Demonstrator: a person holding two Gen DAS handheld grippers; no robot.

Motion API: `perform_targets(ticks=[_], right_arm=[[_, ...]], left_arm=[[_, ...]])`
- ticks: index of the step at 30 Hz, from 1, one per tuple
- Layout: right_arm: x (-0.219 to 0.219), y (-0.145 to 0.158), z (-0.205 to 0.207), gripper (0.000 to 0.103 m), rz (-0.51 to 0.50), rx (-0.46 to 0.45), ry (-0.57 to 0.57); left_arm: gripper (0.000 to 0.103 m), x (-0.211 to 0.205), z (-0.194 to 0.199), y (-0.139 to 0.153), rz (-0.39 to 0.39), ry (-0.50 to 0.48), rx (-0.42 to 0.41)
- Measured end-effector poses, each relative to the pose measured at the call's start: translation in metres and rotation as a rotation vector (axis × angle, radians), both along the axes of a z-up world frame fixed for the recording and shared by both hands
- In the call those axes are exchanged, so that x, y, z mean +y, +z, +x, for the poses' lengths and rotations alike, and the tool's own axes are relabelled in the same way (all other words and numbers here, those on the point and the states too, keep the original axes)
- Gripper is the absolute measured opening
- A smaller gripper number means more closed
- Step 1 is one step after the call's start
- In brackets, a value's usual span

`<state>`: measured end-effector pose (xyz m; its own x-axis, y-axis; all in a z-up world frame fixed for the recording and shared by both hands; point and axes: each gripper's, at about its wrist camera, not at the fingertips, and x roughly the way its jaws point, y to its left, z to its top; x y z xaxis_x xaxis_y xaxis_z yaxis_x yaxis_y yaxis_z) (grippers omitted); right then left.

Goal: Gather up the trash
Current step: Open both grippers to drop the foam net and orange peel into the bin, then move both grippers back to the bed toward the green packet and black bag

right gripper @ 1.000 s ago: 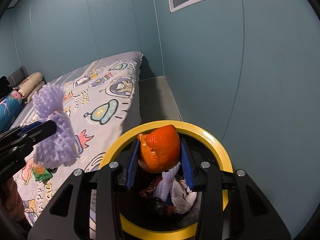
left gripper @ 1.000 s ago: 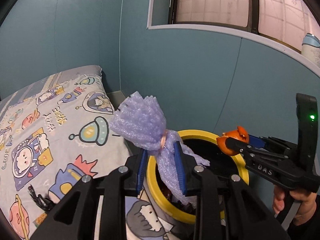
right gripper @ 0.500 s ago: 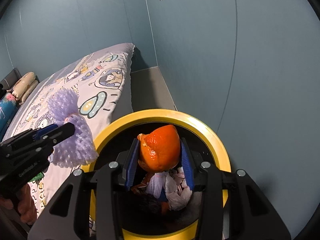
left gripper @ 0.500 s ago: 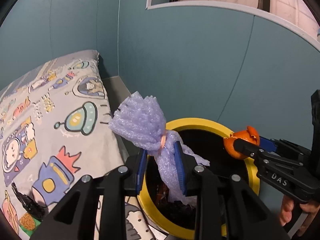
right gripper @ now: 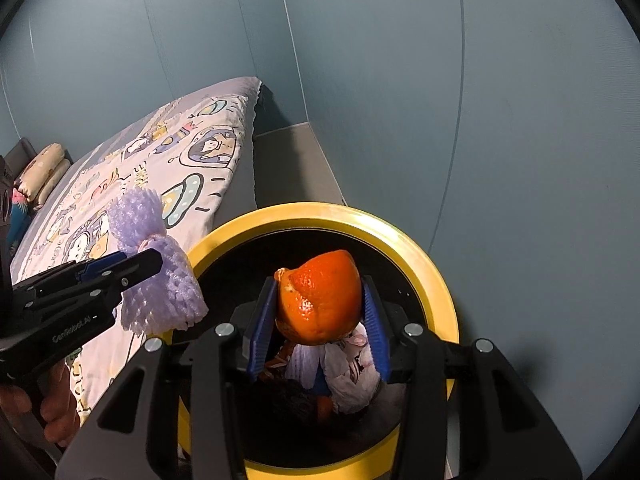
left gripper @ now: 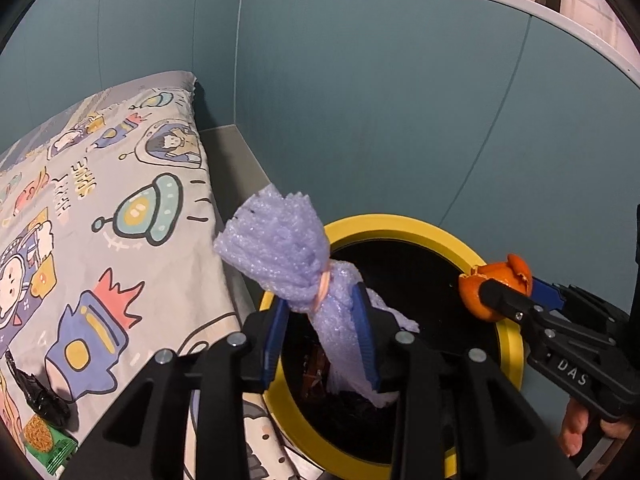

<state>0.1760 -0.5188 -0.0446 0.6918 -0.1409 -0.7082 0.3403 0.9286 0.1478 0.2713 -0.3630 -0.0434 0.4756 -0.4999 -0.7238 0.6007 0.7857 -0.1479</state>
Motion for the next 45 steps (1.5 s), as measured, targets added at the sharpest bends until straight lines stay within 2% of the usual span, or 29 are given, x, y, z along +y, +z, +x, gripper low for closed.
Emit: perform_targets(ticks=[5, 8, 10, 13, 18, 30, 45], right_arm=[[0.002, 0.003, 0.003, 0.045, -0.007, -0.009, 0.005], [0.0, 0.006, -0.001, 0.051, -0.013, -0.016, -0.004], [-0.002, 0.007, -0.004, 0.053, -0.018, -0.02, -0.016], [-0.005, 0.008, -0.009, 0.055, -0.01, -0.024, -0.034], [-0.009, 0.009, -0.018, 0.056, 0.015, -0.032, -0.054], [0.023, 0.024, -0.015, 0.057, 0.003, -0.053, 0.011], [0.108, 0.037, 0.021, 0.057, 0.002, -0.071, 0.216]], left_arm=[[0.036, 0.001, 0.002, -0.002, -0.001, 0.012, 0.024], [0.049, 0.006, 0.006, -0.004, -0.012, 0.029, 0.055], [0.051, 0.01, 0.009, -0.006, -0.019, 0.04, 0.072], [0.07, 0.014, 0.011, -0.006, -0.027, 0.047, 0.084], [0.08, 0.021, 0.01, -0.003, -0.038, 0.062, 0.076], [0.084, 0.076, 0.017, 0.009, -0.061, 0.168, 0.067], [0.084, 0.198, 0.02, 0.011, -0.048, 0.381, 0.041]])
